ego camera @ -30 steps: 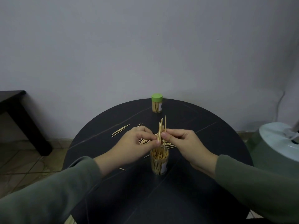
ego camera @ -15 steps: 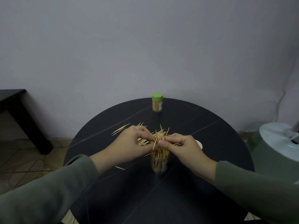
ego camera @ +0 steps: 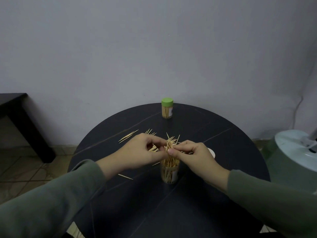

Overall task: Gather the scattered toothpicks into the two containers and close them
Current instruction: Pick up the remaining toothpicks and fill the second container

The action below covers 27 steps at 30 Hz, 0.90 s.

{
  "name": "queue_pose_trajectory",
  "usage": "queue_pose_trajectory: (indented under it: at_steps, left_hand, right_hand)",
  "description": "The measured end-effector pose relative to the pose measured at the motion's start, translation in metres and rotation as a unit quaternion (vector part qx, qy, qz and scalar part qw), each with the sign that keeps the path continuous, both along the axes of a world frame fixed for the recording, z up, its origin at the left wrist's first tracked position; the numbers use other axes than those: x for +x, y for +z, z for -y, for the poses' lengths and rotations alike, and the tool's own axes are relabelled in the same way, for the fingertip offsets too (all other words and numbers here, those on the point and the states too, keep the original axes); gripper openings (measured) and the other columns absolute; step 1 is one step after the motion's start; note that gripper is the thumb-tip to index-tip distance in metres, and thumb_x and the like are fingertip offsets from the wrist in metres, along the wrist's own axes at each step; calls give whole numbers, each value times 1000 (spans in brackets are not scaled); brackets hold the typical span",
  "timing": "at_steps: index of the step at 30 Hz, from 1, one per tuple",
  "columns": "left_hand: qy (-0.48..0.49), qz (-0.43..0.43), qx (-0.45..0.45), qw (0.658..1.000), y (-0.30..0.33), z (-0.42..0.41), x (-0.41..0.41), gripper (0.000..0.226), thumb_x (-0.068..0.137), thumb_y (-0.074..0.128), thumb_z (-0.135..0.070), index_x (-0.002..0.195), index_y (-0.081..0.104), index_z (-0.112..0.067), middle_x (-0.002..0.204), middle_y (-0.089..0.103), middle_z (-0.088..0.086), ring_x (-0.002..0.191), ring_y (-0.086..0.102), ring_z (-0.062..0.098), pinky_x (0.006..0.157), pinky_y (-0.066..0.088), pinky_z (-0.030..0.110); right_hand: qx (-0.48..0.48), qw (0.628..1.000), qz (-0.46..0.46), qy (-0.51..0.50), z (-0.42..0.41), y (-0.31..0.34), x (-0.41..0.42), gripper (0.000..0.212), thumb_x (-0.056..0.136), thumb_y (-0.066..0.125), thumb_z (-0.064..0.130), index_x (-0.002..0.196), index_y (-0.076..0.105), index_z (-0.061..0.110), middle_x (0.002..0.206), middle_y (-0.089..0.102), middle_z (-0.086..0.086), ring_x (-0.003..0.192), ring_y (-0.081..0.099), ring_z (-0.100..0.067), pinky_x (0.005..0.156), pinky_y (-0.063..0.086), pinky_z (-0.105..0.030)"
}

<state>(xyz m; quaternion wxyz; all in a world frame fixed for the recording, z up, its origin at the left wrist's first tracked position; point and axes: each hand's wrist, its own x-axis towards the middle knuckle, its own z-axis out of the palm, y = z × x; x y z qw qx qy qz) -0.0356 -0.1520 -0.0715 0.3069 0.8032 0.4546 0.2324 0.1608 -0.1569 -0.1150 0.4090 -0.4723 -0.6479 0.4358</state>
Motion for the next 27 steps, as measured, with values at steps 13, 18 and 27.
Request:
queue_pose_trajectory:
  at_steps: [13,18,27]
  left_hand:
    - [19,42,50,998,-7,-3,2,11,84,72,-30,95,75,-29,85,69,-15,77,60,-7,63,41,7]
    - [-3,13,62,998,-10,-2,7,14,88,68,-30,99,70,-38,90,67,-21,89,61,-8,71,44,6]
    - [-111,-133,228,958,-15,-3,-9,47,99,36,-51,143,43,-36,124,61,-18,115,47,2,91,46,27]
  right_hand:
    - [48,974,176,137,-4,18,18,40,69,67,53,108,56,55,104,60,19,103,54,9,89,46,-17]
    - [74,939,296,158,-8,14,19,47,59,65,74,104,56,61,108,60,33,112,47,13,111,31,-40]
    - [94,947,275,136,-11,13,20,59,60,70,71,110,69,40,109,64,30,112,53,8,108,34,-47]
